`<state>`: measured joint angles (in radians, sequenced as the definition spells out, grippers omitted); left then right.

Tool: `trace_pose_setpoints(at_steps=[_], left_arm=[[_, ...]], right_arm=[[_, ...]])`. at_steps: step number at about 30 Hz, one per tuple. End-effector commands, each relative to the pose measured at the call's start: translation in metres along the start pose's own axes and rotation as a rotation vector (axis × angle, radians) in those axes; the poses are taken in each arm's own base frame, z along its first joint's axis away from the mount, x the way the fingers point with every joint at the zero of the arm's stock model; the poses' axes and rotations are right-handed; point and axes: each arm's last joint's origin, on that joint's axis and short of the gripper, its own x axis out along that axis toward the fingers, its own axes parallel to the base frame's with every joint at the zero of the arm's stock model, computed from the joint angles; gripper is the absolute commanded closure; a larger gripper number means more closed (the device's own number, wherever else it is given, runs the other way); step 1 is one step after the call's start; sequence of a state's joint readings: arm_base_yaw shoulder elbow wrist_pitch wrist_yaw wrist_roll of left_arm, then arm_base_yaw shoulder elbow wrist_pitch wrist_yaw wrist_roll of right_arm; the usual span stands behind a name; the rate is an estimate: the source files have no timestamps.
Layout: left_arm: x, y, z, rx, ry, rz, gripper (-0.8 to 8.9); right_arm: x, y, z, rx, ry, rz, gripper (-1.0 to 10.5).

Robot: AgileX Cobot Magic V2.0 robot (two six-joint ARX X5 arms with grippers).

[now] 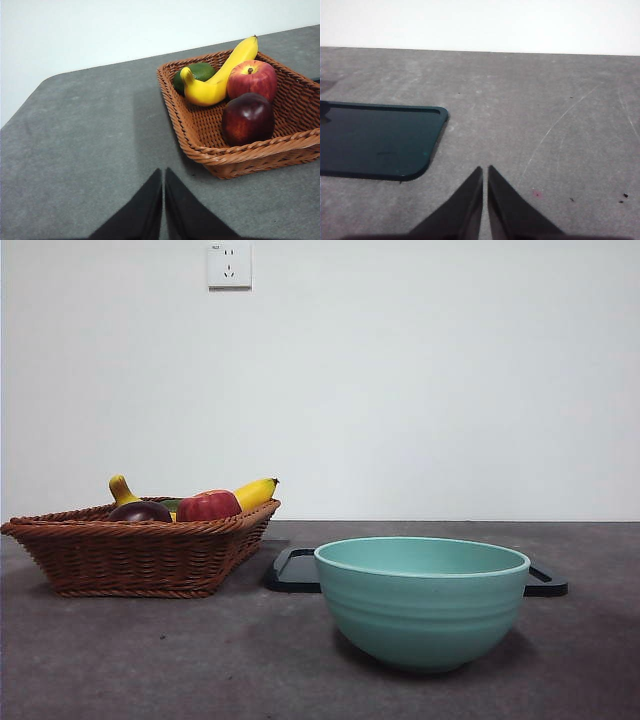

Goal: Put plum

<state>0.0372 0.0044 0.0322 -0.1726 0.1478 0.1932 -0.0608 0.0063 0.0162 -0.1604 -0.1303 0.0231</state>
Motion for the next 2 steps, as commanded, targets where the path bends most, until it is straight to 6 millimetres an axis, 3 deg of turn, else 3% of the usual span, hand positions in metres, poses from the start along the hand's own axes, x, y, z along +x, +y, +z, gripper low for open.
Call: trace_pose_setpoints(at_steps=[1, 2], left_arm=[[0.0019, -0.0009, -0.0076, -0.006, 0.028, 0.0, 8.06], [0.0019, -0.0009, -0.0076, -0.006, 0.028, 0.0, 8.06]], right_arm=[[0.0003, -0.0003, -0.001, 0.003, -0.003, -0.003, 9.4], [0.0003, -0.0003, -0.001, 0.003, -0.002, -0.003, 9.4]])
